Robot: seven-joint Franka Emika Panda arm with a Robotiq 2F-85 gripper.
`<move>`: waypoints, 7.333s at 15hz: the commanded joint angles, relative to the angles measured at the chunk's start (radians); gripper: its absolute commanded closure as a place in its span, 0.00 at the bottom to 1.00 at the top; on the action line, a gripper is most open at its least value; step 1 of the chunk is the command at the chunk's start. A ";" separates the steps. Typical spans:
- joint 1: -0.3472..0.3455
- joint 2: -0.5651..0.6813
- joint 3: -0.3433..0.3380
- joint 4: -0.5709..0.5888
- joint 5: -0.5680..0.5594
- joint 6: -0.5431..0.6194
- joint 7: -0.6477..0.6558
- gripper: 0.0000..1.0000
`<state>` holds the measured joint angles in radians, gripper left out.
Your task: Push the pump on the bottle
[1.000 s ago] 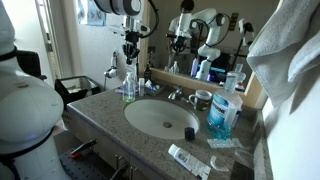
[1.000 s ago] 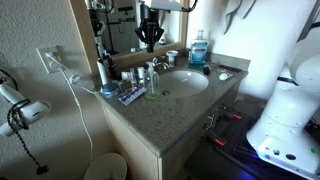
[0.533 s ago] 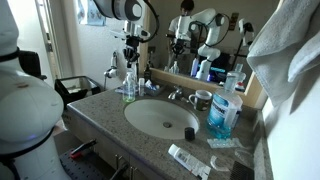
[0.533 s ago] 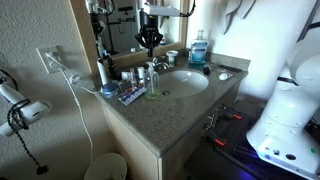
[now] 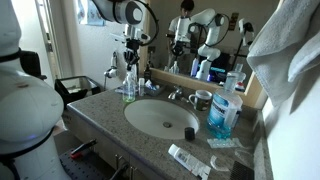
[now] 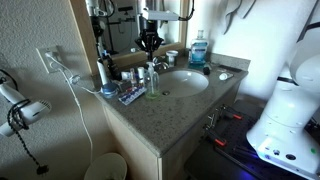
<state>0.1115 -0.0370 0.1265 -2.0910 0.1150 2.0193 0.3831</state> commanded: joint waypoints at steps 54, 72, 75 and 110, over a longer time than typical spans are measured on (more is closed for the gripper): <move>0.025 -0.032 0.034 -0.242 -0.069 0.183 0.170 0.96; 0.017 -0.021 0.043 -0.212 -0.119 0.213 0.279 0.96; 0.014 -0.017 0.039 -0.197 -0.122 0.215 0.285 0.96; 0.010 -0.019 0.011 -0.045 -0.067 0.115 0.250 0.96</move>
<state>0.1256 -0.0539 0.1385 -2.1577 0.0265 2.1668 0.6354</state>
